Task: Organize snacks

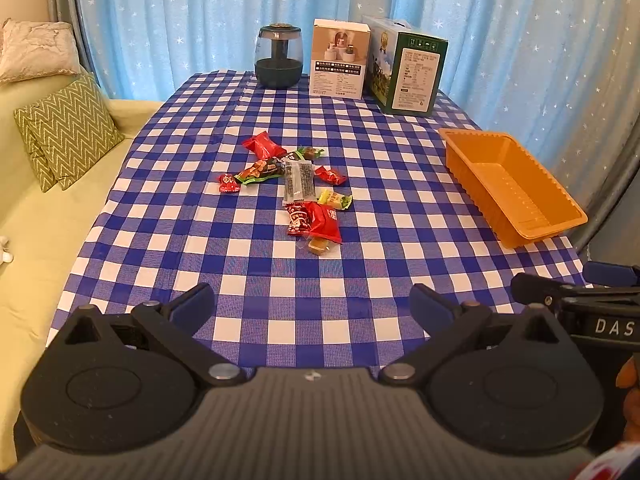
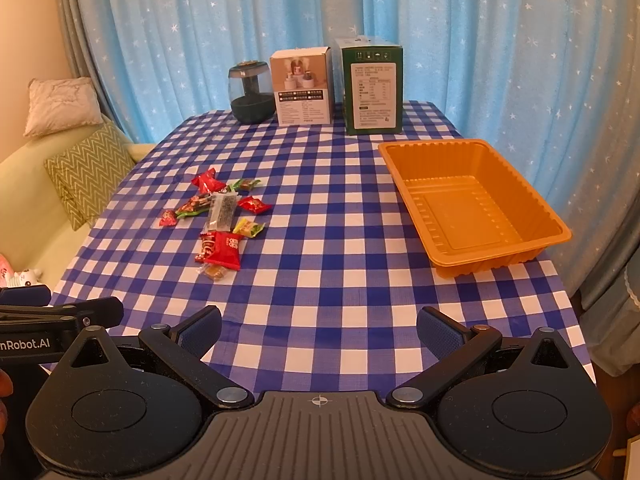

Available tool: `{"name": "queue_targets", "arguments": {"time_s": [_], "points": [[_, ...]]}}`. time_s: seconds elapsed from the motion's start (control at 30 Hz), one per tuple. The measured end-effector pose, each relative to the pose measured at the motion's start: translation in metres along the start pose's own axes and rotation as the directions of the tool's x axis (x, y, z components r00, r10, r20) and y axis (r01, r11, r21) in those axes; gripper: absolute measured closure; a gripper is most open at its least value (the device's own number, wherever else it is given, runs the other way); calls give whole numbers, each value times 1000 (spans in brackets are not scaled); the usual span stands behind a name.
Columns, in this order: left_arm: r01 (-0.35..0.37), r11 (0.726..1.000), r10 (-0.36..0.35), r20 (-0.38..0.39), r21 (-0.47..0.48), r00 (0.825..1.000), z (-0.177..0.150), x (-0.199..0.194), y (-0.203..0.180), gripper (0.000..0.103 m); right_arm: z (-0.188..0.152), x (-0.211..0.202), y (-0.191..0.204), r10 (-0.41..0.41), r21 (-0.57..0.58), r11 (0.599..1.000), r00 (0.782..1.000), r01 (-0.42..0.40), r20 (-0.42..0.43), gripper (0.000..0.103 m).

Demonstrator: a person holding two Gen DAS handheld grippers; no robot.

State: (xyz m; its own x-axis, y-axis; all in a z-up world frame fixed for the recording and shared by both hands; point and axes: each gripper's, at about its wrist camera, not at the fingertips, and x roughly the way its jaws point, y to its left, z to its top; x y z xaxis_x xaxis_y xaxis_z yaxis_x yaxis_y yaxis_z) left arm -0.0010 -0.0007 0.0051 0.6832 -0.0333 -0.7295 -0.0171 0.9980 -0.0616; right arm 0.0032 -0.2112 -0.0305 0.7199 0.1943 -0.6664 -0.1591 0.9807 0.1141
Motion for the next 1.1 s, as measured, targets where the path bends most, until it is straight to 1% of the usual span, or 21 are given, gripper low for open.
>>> {"name": "queue_targets", "arguments": {"time_s": [1.1], "points": [[4,1000,-4,3,1,1000,2,-1,-2,0,0,0,0,-1,-2,1000,1000,1,1,0]]}}
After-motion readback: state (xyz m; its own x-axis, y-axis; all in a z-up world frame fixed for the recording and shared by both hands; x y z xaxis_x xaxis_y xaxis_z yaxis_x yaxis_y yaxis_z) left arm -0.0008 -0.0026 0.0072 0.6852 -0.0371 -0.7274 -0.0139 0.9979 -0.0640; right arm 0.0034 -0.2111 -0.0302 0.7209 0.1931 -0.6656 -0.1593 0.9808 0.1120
